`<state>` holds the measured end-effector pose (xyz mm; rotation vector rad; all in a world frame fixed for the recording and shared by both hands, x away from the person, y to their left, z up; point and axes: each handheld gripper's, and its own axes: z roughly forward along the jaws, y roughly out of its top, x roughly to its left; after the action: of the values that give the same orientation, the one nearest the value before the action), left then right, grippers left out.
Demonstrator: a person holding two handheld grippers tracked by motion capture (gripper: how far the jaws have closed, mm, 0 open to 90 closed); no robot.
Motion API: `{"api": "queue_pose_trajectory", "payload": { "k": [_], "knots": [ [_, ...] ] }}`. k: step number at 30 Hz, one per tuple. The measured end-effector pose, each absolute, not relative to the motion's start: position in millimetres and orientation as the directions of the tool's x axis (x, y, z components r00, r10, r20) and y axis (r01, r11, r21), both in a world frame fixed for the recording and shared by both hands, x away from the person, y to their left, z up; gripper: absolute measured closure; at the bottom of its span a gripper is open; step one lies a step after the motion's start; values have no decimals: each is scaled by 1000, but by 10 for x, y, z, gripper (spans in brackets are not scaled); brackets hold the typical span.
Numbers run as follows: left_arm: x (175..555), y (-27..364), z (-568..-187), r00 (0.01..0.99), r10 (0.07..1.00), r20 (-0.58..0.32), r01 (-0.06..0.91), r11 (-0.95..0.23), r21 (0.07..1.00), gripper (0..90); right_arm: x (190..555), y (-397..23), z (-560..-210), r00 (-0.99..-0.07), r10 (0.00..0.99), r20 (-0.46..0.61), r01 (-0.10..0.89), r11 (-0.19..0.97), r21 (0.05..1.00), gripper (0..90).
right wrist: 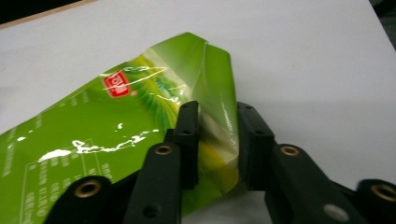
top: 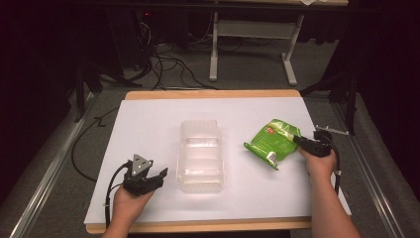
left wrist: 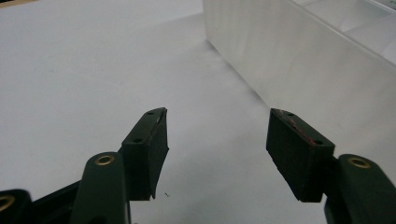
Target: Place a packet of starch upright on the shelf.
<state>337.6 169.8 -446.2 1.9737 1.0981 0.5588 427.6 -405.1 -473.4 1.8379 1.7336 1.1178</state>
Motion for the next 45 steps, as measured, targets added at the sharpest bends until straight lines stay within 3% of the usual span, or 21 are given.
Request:
{"api": "queue_pose_trajectory", "payload": {
  "k": [4, 8, 18, 27, 39, 45],
  "knots": [
    [3371, 1693, -4459, 526, 851, -1, 500, -308, 810, 392, 4170, -3966, -4613, -142, 942, 305, 621, -155, 769, 869],
    [3367, 1697, -4454, 529, 849, -5, 500, -307, 810, 392, 4032, -3762, -4474, -209, 950, 233, 588, -68, 806, 878],
    [3360, 1693, -4441, 540, 842, 0, 491, -315, 812, 392, 3608, -3540, -4191, -318, 918, 236, 484, -56, 873, 887],
    [3360, 1692, -4441, 539, 842, 2, 493, -317, 810, 391, 3405, -3090, -3890, -454, 872, 181, 363, -4, 932, 894],
    [3360, 1687, -4446, 540, 842, 0, 496, -318, 808, 390, 3226, -2819, -3659, -512, 851, 116, 257, 23, 966, 900],
    [3355, 1693, -4438, 542, 841, 1, 494, -319, 809, 390, 3096, -2778, -3679, -521, 849, 89, 249, 51, 967, 897]
  ]
}}
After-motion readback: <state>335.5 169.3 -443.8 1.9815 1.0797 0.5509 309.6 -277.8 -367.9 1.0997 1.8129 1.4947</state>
